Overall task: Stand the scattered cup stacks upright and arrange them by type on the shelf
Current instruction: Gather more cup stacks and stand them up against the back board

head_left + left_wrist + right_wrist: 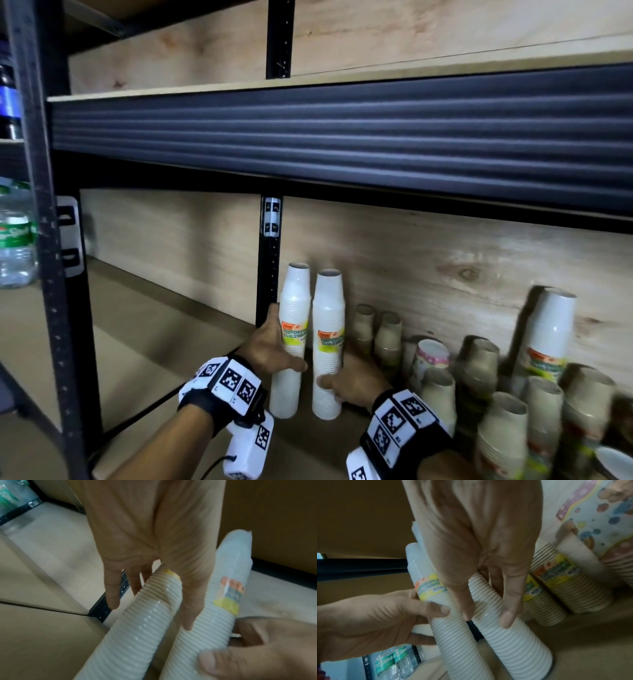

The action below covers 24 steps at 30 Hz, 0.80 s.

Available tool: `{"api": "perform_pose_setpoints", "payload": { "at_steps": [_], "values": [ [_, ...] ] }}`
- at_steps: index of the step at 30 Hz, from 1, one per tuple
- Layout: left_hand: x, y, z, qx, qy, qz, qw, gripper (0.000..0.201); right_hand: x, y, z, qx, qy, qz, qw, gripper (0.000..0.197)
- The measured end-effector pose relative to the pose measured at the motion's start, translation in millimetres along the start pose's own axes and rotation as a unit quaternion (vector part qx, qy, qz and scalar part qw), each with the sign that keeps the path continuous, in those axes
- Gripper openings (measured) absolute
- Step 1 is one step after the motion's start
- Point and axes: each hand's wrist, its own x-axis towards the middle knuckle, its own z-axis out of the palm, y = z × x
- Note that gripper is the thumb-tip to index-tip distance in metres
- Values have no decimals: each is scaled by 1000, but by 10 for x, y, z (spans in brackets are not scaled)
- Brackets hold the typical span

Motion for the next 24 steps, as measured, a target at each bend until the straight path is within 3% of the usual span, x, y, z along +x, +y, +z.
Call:
{"api": "perform_pose_setpoints", "payload": {
  "at_steps": [12,17,21,24],
  "values": [
    [132,-182,-150,46,1,-21,999,91,145,7,229,25,38,5,999,68],
    [157,-243,-117,31,11,-8,999,77,229,42,331,1,39,-17,999,77],
    [199,-254,-109,42,12,2,999,77,223,0,338,-4,33,-22,999,63],
    [225,-264,-125,43,6,3,999,77,248,-13,365,13,35,-16,999,64]
  ]
}}
